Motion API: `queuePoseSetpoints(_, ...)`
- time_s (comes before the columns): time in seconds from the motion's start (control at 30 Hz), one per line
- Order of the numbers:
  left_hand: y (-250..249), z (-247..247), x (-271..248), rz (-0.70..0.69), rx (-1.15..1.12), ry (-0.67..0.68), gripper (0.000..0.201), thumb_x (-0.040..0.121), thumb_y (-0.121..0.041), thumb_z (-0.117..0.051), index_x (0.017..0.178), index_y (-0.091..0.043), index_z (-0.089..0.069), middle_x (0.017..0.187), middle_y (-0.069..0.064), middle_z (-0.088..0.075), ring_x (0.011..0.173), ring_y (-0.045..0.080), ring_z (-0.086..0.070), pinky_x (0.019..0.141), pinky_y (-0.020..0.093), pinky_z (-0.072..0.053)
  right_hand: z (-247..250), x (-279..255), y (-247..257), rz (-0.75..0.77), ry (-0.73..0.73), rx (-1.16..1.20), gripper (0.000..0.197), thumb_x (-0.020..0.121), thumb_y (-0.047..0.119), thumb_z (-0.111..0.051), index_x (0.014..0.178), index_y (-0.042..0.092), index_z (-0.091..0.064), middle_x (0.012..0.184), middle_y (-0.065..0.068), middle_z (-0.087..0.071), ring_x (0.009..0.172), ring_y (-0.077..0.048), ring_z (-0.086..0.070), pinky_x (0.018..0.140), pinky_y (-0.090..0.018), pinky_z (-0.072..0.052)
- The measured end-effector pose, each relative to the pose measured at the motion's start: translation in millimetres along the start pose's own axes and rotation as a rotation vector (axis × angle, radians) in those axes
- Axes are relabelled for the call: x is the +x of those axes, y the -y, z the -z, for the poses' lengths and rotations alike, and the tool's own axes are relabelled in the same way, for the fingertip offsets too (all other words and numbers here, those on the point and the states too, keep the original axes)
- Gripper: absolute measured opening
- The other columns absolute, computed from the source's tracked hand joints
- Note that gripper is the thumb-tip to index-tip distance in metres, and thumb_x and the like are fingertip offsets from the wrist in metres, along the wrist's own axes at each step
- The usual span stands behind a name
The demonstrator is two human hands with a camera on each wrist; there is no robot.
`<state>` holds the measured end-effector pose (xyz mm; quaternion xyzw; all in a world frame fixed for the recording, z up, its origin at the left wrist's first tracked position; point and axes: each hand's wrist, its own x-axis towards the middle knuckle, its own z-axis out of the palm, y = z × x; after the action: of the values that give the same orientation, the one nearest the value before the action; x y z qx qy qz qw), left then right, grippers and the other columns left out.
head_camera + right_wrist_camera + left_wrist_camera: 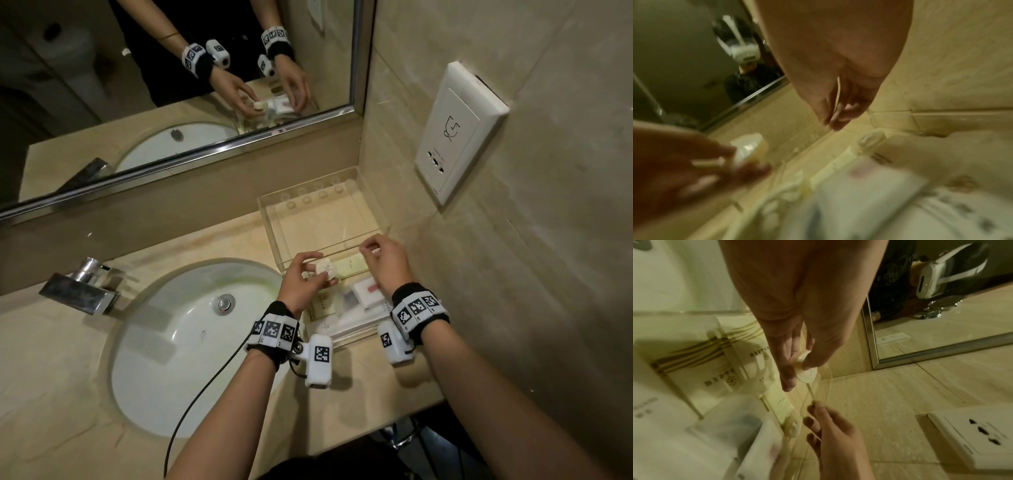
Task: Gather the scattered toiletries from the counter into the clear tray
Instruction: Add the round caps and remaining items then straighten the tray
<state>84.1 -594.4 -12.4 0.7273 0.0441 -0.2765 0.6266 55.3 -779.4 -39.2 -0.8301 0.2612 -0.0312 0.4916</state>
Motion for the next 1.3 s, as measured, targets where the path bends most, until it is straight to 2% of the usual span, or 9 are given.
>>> queuePoseSetpoints(0.1, -7, -6, 4, -0.042, 0.029, -0.011, 0.026, 0.084, 0.003, -0.064, 0.105, -0.013, -0.067, 0.107, 0.013, -0.061, 0.095, 0.031, -0.067, 0.085, 0.04, -0.058, 3, -5, 14, -0.073, 0.186, 0.165, 0.017, 0.094, 0.033, -0.057, 0.1, 0.021, -0.067, 0.093, 0.008, -0.073, 0.079, -0.012, -0.068, 0.046, -0.034, -0.055)
queuePoseSetpoints(0.27, -17, -17, 17, 0.008, -0.002, -0.098, 0.027, 0.079, -0.002, -0.073, 0.103, -0.004, -0.063, 0.089, 0.014, -0.065, 0.079, 0.025, -0.066, 0.072, 0.03, -0.057, 12, -7, 16, -0.111, 0.355, 0.258, 0.021, 0.091, 0.038, -0.063, 0.105, 0.024, -0.063, 0.097, 0.002, -0.075, 0.086, -0.014, -0.072, 0.053, -0.033, -0.051)
queuePoseSetpoints(0.37, -19, -27, 23, 0.011, 0.022, -0.081, 0.029, 0.077, -0.003, -0.075, 0.103, -0.001, -0.061, 0.087, 0.013, -0.065, 0.081, 0.03, -0.069, 0.081, 0.04, -0.058, 15, -6, 12, -0.13, 0.326, 0.317, 0.018, 0.088, 0.025, -0.07, 0.104, 0.021, -0.064, 0.097, -0.006, -0.075, 0.087, -0.02, -0.073, 0.054, -0.037, -0.054)
queuePoseSetpoints(0.47, -17, -34, 27, -0.02, 0.189, -0.074, 0.029, 0.079, -0.003, -0.073, 0.104, -0.005, -0.06, 0.083, 0.009, -0.066, 0.071, 0.025, -0.068, 0.072, 0.035, -0.058, 13, 0, 6, -0.214, 0.234, 0.339, 0.018, 0.088, 0.017, -0.067, 0.105, 0.018, -0.065, 0.094, -0.008, -0.073, 0.075, -0.019, -0.071, 0.054, -0.042, -0.058)
queuePoseSetpoints(0.57, -11, -38, 30, -0.094, 0.414, -0.05, 0.024, 0.08, -0.004, -0.07, 0.101, -0.012, -0.062, 0.089, 0.007, -0.063, 0.085, 0.029, -0.068, 0.08, 0.04, -0.057, 7, 5, -2, -0.28, 0.148, 0.295, 0.013, 0.089, 0.01, -0.063, 0.102, 0.013, -0.064, 0.083, -0.006, -0.068, 0.067, -0.015, -0.068, 0.057, -0.051, -0.06)
queuePoseSetpoints(0.77, 0, -44, 30, -0.199, 0.672, 0.062, 0.026, 0.089, -0.004, -0.057, 0.111, -0.011, -0.067, 0.103, 0.007, -0.066, 0.086, 0.021, -0.064, 0.081, 0.03, -0.052, -1, 8, -11, -0.141, 0.004, 0.043, 0.014, 0.089, 0.008, -0.067, 0.102, 0.009, -0.065, 0.097, -0.004, -0.06, 0.081, -0.023, -0.066, 0.045, -0.042, -0.059)
queuePoseSetpoints(0.87, 2, -49, 32, -0.257, 0.793, 0.134, 0.032, 0.091, -0.006, -0.053, 0.119, -0.017, -0.066, 0.112, 0.01, -0.064, 0.097, 0.024, -0.063, 0.089, 0.03, -0.048, -1, 7, -25, -0.073, -0.073, -0.135, 0.019, 0.087, 0.006, -0.067, 0.102, 0.015, -0.061, 0.103, -0.003, -0.056, 0.082, -0.023, -0.066, 0.052, -0.039, -0.061)
queuePoseSetpoints(1.1, 14, -61, 44, -0.293, 1.002, 0.188, 0.045, 0.092, -0.009, -0.053, 0.136, -0.021, -0.054, 0.131, 0.01, -0.047, 0.122, 0.027, -0.046, 0.106, 0.032, -0.038, -2, 12, -39, -0.044, 0.009, -0.316, 0.043, 0.085, 0.0, -0.066, 0.124, 0.015, -0.057, 0.118, -0.007, -0.053, 0.085, -0.026, -0.068, 0.061, -0.04, -0.062)
queuePoseSetpoints(1.3, 22, -58, 52, -0.336, 1.1, 0.184, 0.042, 0.096, -0.016, -0.052, 0.137, -0.025, -0.052, 0.14, 0.003, -0.043, 0.127, 0.025, -0.041, 0.106, 0.04, -0.04, -1, 13, -32, -0.025, -0.019, -0.494, 0.039, 0.084, 0.006, -0.069, 0.121, 0.015, -0.059, 0.12, -0.008, -0.059, 0.092, -0.028, -0.067, 0.075, -0.045, -0.059)
